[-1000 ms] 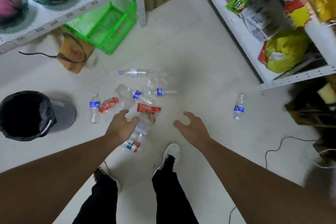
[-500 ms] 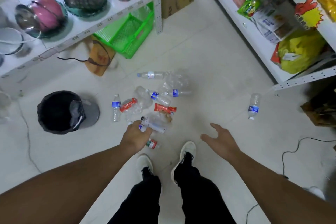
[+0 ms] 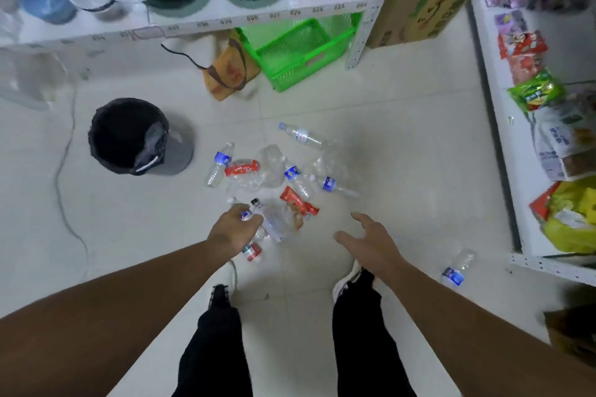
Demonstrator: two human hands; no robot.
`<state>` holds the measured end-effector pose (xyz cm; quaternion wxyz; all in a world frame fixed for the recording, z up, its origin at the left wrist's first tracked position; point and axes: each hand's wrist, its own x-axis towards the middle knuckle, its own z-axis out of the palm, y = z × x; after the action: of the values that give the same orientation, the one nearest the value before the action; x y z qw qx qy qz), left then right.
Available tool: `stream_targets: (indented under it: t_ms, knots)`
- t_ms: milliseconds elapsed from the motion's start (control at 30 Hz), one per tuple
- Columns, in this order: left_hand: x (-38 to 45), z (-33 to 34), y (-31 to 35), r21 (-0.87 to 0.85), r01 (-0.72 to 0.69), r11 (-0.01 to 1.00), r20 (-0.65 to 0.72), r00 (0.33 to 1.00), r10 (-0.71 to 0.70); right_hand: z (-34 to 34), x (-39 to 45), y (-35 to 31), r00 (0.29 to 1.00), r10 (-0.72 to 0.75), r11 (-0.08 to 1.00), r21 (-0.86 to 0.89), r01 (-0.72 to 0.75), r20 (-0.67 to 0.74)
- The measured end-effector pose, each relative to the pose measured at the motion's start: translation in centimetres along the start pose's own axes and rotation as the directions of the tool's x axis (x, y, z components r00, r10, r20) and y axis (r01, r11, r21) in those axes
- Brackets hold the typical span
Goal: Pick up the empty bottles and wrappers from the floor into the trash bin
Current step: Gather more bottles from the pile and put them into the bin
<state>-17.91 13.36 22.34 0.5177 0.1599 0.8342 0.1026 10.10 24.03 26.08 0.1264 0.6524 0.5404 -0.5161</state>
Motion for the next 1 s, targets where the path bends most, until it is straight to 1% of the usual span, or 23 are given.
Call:
stream_targets:
  t_ms: [67,100,167,233,367,433,533,667,833,933,1000]
  knots:
    - [0.4,2.9,-0.4,-0.171,0.154,0.973,-0.028,0.987,-0.161,-1.5,2.1,0.8,0.999,-0.021,0.998,-0.058,0.023,0.041]
    - [0.5,4.5,-0.5,-0.221,0.209,0.953,-0.035,0.975,-0.222,-2.3,2.9,1.3,0.997,-0.03,0.996,-0.084,0.035,0.065]
    - [0.7,7.5,-0.7,-0.259,0.243,0.935,-0.035,0.965,-0.26,-3.8,4.6,2.2,0.993,-0.046,0.986,-0.154,0.063,0.111]
    - [0.5,10.0,-0.9,-0.279,0.252,0.926,-0.073,0.956,-0.283,-5.2,6.1,3.2,0.989,-0.047,0.97,-0.23,0.078,0.137]
    - [0.0,13.0,-2.4,-0.434,0.326,0.84,-0.07,0.917,-0.393,-5.9,8.4,4.8,0.985,-0.036,0.942,-0.323,0.089,0.166]
    - [0.3,13.7,-3.4,-0.447,0.321,0.835,-0.05,0.923,-0.382,-5.2,9.5,5.4,0.983,-0.025,0.934,-0.347,0.089,0.183]
    - [2.0,14.4,-4.4,-0.449,0.29,0.845,-0.072,0.931,-0.358,-3.5,11.7,5.8,0.98,-0.036,0.92,-0.376,0.108,0.193]
    - [7.5,16.0,-6.5,-0.447,0.276,0.851,-0.101,0.93,-0.354,0.0,16.7,5.8,0.981,-0.074,0.905,-0.401,0.143,0.182]
    - [17.3,18.9,-10.4,-0.463,0.26,0.848,-0.168,0.913,-0.372,4.3,27.4,7.8,0.983,-0.104,0.848,-0.503,0.168,0.152]
    - [23.4,22.4,-12.1,-0.448,0.226,0.865,-0.237,0.903,-0.358,6.4,35.1,9.7,0.981,-0.148,0.809,-0.556,0.192,0.123]
    - [27.2,25.3,-12.8,-0.435,0.239,0.868,-0.273,0.884,-0.38,7.9,39.9,11.3,0.979,-0.179,0.777,-0.596,0.202,0.1]
